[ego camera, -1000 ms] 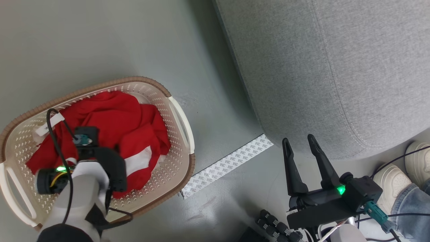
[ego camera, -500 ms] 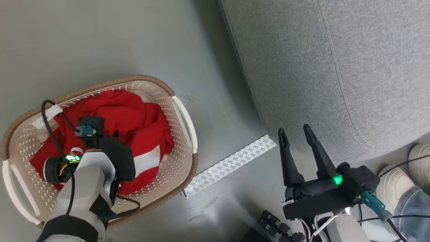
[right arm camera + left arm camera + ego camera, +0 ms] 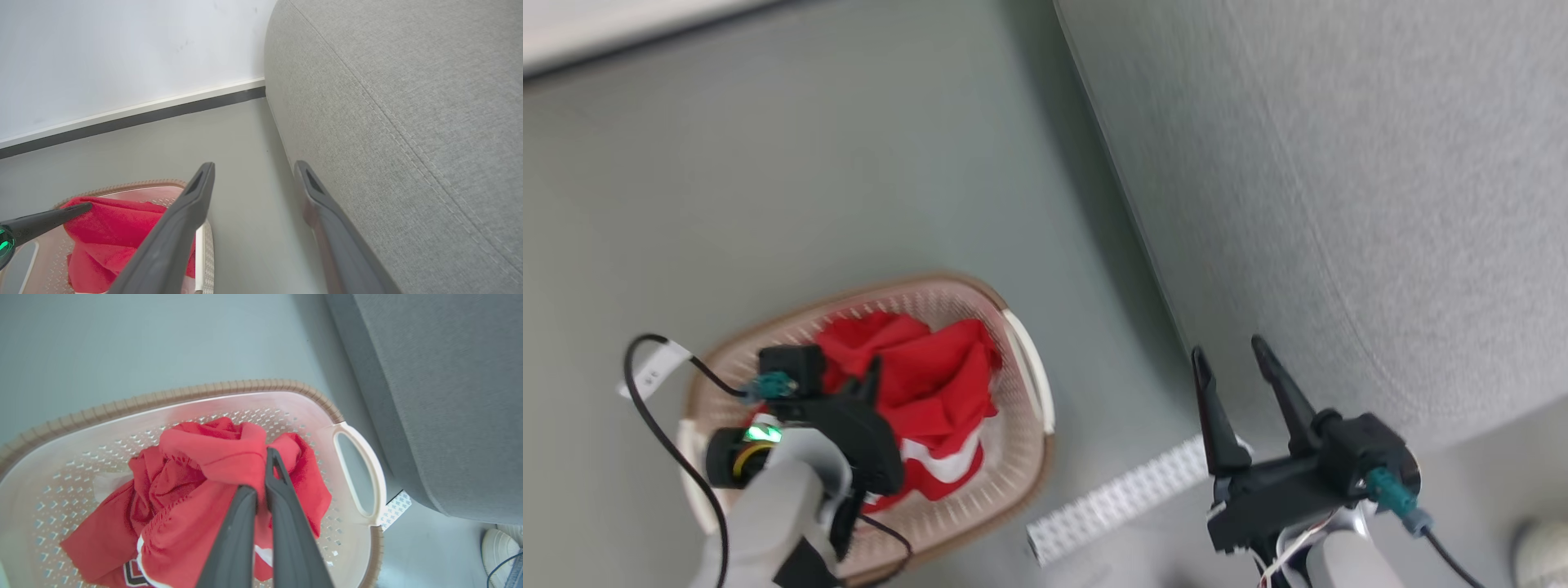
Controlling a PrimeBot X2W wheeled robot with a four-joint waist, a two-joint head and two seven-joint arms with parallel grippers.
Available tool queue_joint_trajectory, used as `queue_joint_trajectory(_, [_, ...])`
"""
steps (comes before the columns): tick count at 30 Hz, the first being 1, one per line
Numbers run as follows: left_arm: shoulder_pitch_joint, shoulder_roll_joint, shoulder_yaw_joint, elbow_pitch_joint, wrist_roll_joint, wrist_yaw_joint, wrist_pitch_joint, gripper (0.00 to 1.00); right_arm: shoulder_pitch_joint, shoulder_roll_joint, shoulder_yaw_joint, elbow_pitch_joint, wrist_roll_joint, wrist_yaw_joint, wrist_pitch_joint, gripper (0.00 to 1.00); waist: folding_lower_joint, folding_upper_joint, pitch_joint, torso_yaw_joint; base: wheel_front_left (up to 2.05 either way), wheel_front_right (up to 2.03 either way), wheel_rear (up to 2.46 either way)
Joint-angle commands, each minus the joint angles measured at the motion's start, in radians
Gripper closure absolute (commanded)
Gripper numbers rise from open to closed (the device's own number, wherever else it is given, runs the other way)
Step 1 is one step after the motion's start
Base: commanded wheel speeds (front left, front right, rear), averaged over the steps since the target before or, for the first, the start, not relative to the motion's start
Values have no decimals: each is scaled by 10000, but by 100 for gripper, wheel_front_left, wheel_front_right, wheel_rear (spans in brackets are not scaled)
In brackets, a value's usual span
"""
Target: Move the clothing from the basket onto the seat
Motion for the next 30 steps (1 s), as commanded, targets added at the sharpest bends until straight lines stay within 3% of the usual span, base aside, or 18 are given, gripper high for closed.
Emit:
queue_joint_trajectory(1, [321,-36,-236,-224,-290,71,32,100,247,-32,9,142,-140,4,-43,0,2,1,-2154,1348,0,0,0])
queue_joint_trajectory(12, [1442,-32,-2241,-2625,-2264,968,210,100,1242,-32,435,791,-120,4,232,0,2,1,-5173,2305,0,0,0])
queue_joint_trajectory(19, [812,-24,-2502,-3482,-2378,1364,225,100,1523,-30,743,678,-127,4,528,0,2,1,-5852,2740,0,0,0])
queue_joint_trajectory(30, [-195,-23,-2901,-4373,-2049,1538,486,100,1025,-27,1333,445,-361,4,730,0,2,1,-6348,3438,0,0,0])
